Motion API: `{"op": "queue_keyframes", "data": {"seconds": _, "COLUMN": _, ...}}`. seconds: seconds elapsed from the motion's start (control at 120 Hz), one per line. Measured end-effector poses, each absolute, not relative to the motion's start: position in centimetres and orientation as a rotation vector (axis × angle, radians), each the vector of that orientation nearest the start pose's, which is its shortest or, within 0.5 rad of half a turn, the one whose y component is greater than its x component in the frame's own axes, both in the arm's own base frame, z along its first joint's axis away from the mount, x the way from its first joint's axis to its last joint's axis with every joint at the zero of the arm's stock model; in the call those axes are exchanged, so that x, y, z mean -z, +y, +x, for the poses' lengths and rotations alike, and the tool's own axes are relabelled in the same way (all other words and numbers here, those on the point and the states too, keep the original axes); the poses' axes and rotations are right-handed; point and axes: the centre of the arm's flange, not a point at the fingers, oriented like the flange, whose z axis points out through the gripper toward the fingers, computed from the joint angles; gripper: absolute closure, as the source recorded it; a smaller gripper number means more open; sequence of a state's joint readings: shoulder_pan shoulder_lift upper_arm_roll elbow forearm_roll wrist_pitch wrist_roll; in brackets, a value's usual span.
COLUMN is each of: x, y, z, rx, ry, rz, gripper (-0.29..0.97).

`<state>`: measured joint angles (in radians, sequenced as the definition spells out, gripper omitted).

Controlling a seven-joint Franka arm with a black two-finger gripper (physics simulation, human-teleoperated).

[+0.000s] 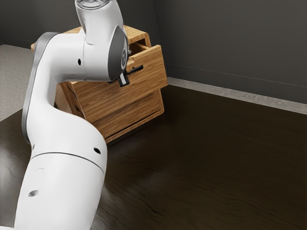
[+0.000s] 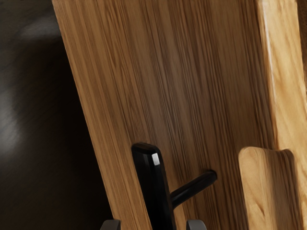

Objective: Pull the drawer handle with one arm to open the drawer

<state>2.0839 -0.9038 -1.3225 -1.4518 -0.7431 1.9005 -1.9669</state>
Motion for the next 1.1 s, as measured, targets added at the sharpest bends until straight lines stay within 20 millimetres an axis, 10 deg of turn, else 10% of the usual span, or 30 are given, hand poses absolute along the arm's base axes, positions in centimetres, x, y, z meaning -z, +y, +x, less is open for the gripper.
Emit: {"op": "queue_keyframes", "data": {"seconds": 1.1, "x": -65.7, "y": 1.1, "z": 62.1, "rx": -0.8, "ry": 2.611, "rz": 0.89, "gripper": 0.58}}
